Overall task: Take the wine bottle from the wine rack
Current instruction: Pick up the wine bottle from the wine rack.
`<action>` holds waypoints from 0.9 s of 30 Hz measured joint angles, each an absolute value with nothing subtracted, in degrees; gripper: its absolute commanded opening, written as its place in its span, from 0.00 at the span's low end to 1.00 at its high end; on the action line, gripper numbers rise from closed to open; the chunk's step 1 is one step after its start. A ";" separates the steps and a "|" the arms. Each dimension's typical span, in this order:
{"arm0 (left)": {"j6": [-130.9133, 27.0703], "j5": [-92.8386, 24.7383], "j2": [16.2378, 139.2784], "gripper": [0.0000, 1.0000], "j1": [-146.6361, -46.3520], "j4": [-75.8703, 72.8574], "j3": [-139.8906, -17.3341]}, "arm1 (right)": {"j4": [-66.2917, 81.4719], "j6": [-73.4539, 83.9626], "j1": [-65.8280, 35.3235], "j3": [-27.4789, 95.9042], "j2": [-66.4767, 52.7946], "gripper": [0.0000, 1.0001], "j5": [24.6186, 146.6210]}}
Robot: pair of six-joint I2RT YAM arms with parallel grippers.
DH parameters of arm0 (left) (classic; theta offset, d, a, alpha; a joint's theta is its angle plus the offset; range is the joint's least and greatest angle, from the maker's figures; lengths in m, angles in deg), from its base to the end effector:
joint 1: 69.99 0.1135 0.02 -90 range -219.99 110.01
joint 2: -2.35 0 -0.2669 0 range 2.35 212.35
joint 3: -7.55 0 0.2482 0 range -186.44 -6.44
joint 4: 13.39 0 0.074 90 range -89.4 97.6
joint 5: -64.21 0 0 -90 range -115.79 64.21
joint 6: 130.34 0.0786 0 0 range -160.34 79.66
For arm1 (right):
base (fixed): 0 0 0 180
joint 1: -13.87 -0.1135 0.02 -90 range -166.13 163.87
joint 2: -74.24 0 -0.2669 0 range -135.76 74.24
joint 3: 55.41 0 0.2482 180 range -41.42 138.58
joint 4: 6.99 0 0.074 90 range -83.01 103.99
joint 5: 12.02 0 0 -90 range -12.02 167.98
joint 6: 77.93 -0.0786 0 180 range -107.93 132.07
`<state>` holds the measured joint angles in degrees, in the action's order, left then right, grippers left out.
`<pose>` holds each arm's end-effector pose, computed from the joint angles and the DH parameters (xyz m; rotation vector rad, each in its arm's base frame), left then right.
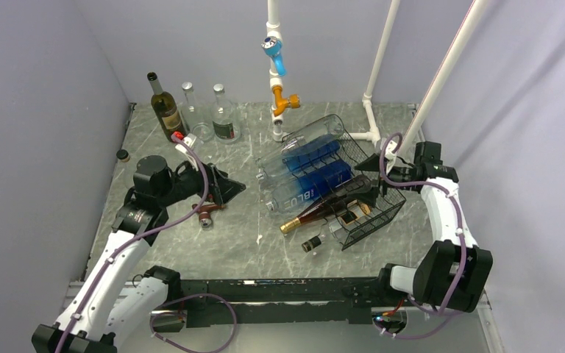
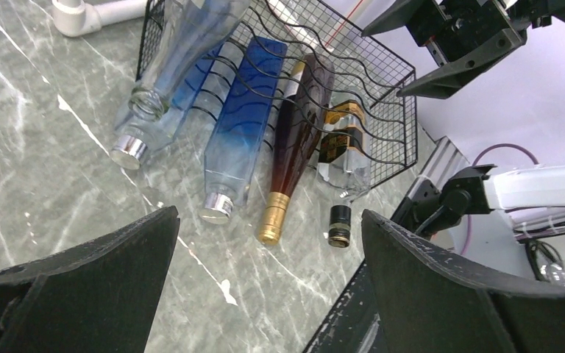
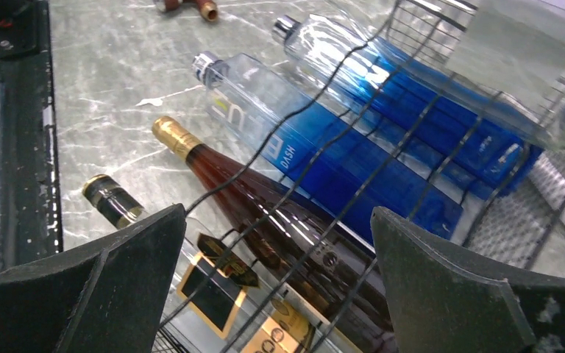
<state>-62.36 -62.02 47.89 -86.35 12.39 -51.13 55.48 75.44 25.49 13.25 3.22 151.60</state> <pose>0.1873 -0.1034 0.3304 0.3839 1.8304 -1.0351 0.2327 0.0291 0.2686 -1.1115 1.5663 0.8674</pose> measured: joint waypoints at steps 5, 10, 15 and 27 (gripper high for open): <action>-64.61 -62.17 46.36 1.00 -86.35 12.50 -49.80 | 55.55 76.16 28.55 13.08 3.76 1.00 151.63; -66.91 -60.64 43.76 1.00 -86.35 12.43 -48.83 | 55.40 76.01 29.19 12.31 6.17 1.00 152.02; -70.17 -58.24 39.41 1.00 -86.35 11.80 -45.08 | 55.51 75.53 29.19 12.34 7.67 1.00 152.57; -76.59 -56.12 40.13 1.00 -86.38 9.53 -41.38 | 58.59 69.08 21.78 24.18 6.82 1.00 147.65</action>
<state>-76.59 -56.12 40.13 -86.38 9.53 -41.38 58.59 69.08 21.78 24.18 6.82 147.65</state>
